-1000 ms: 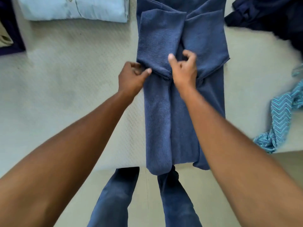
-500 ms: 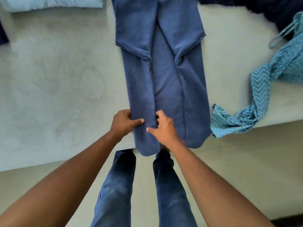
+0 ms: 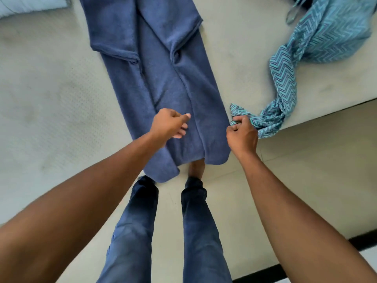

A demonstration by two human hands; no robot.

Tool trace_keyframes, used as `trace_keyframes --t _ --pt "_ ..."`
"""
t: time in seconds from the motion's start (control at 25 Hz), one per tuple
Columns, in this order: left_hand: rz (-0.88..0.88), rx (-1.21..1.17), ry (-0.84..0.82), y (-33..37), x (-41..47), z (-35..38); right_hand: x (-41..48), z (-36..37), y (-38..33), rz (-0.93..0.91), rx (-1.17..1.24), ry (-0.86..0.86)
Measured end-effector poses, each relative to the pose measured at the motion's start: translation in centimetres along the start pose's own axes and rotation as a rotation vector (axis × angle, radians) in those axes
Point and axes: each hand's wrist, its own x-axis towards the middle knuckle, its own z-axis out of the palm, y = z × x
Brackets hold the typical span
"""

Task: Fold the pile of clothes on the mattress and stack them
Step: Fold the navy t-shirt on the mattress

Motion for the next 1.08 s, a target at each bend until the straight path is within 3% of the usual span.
trace_keyframes --t 0.08,0.24,0.36,0.68,0.8,0.92,1.08 --pt "-0.018 -0.086 -0.004 0.4 1.0 2.4 0.3 -0.5 1.1 0.001 -0.013 0.039" --pt "-0.058 -0.017 -0.044 -0.4 1.5 5.1 -0.2 -0.4 2.5 -0.086 0.008 -0.136" --pt "-0.154 0.031 -0.104 -0.8 1.1 5.3 -0.3 -0.8 2.8 -0.072 -0.092 -0.127" --pt "-0.096 0.084 -0.115 0.7 2.3 3.3 -1.0 -1.3 5.7 -0.030 -0.314 -0.365" --pt "-0.087 0.182 -0.107 0.1 2.0 3.2 -1.5 -1.3 6.3 -0.001 -0.440 -0.333" --pt "-0.031 0.220 0.001 -0.4 1.4 1.9 -2.3 -1.3 4.1 -0.031 -0.587 -0.187" --pt "0.072 0.143 0.235 -0.5 0.8 -2.0 -1.9 -1.2 -1.3 -0.152 -0.473 -0.038"
